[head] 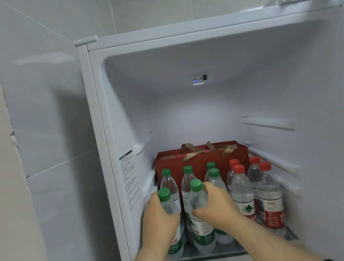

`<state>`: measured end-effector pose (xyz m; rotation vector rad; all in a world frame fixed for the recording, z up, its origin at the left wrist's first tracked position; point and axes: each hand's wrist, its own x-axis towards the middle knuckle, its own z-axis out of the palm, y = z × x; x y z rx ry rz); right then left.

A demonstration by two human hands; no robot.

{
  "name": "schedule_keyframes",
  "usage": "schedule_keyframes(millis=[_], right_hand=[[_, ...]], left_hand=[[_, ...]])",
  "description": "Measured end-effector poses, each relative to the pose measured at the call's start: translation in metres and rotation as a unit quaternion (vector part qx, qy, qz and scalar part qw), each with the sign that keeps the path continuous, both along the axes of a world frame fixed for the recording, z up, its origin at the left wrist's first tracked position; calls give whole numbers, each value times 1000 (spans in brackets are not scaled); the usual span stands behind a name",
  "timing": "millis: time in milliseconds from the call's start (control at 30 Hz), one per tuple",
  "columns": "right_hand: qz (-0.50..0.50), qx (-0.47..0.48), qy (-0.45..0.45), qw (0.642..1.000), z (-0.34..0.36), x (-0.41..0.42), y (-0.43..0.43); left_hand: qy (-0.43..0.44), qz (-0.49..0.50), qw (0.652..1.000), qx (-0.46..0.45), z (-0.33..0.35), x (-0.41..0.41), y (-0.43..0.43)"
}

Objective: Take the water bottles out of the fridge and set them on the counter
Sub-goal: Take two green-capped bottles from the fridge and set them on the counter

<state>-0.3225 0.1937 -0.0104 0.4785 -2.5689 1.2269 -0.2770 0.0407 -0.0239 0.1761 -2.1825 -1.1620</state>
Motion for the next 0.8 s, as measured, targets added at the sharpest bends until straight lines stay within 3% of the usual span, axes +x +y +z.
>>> schedule_keyframes(millis=[333,633,800], right_hand=[[-16,-137,72,988,79,121,34],[-83,-99,111,985,130,277,99],[-158,-90,120,976,144,366,147]], left_hand=[[60,-119,990,-36,83,90,2],[89,-294,951,-35,136,176,41],[94,-406,909,-18,149,231,91]])
